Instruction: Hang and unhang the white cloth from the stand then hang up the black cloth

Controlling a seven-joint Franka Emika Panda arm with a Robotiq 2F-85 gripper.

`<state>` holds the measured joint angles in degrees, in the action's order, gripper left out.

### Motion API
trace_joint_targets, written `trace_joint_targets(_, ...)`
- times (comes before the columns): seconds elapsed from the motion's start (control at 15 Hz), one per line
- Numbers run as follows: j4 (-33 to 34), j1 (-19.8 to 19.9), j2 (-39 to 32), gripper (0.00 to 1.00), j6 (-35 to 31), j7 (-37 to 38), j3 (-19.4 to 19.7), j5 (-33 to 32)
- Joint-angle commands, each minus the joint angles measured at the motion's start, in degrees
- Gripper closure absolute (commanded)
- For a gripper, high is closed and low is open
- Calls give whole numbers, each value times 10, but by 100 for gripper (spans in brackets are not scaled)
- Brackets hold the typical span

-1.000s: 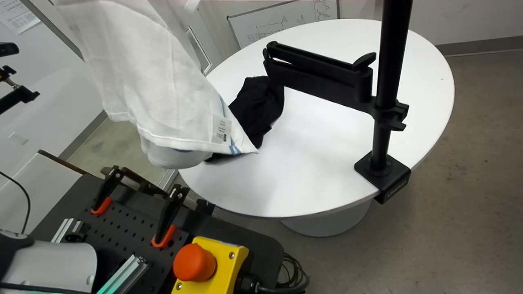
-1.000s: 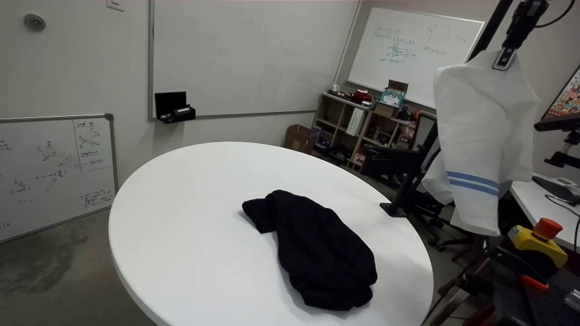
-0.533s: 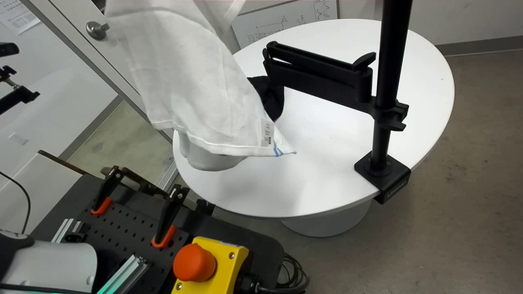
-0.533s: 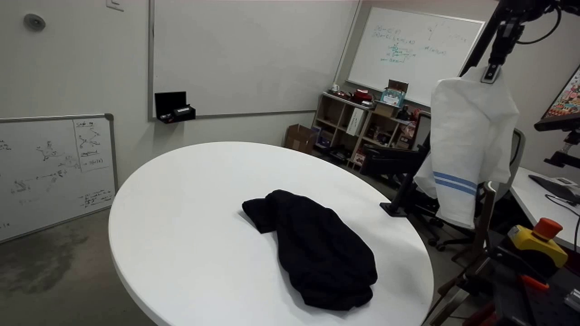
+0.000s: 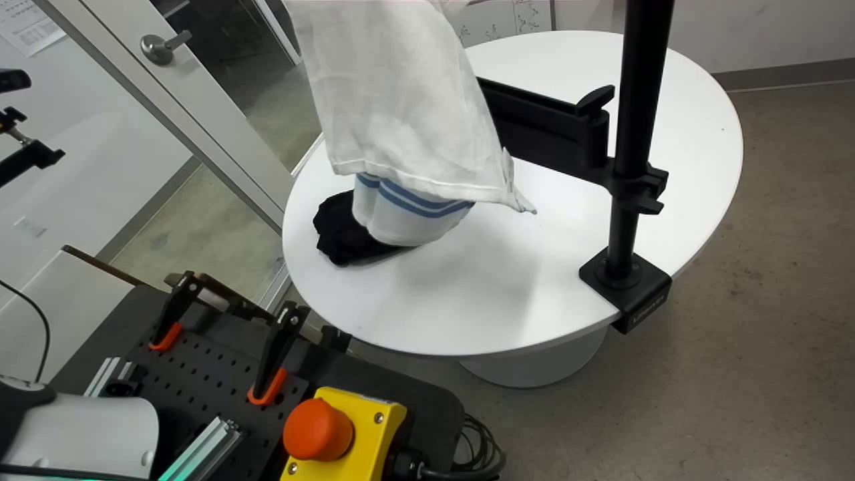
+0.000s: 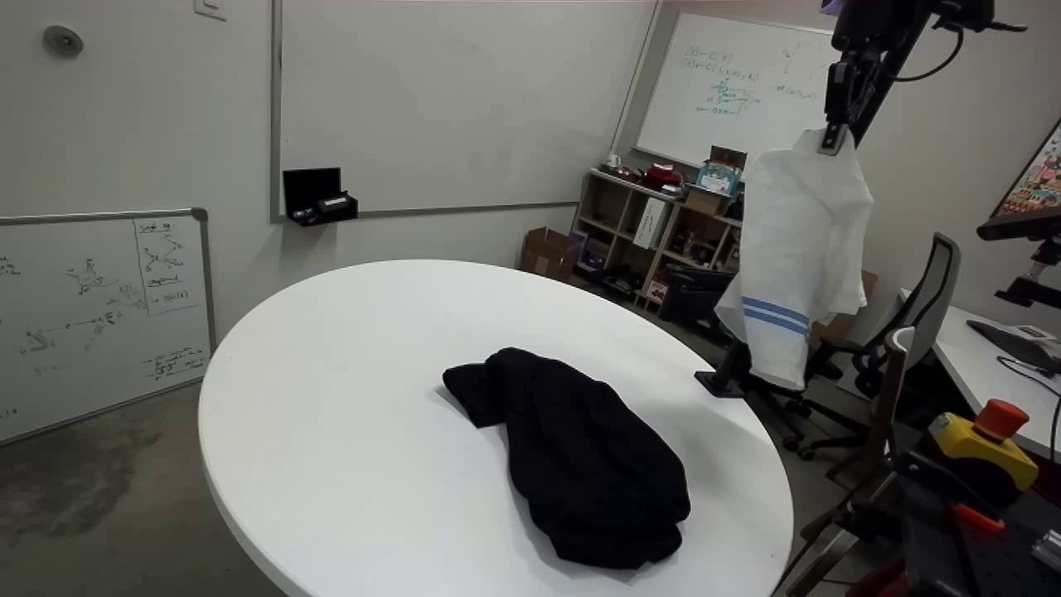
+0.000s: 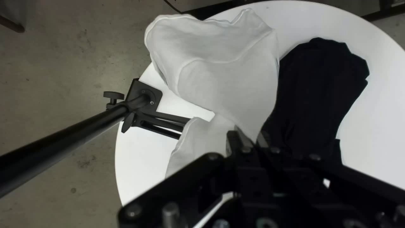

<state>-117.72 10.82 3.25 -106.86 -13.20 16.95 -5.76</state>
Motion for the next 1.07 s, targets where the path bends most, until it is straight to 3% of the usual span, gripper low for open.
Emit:
trace_joint_targets(0.0,83,9,-81,99,18,53,-15,-4)
trace_joint_targets(1.0,386,17,-366,99,127,210,-21,-15)
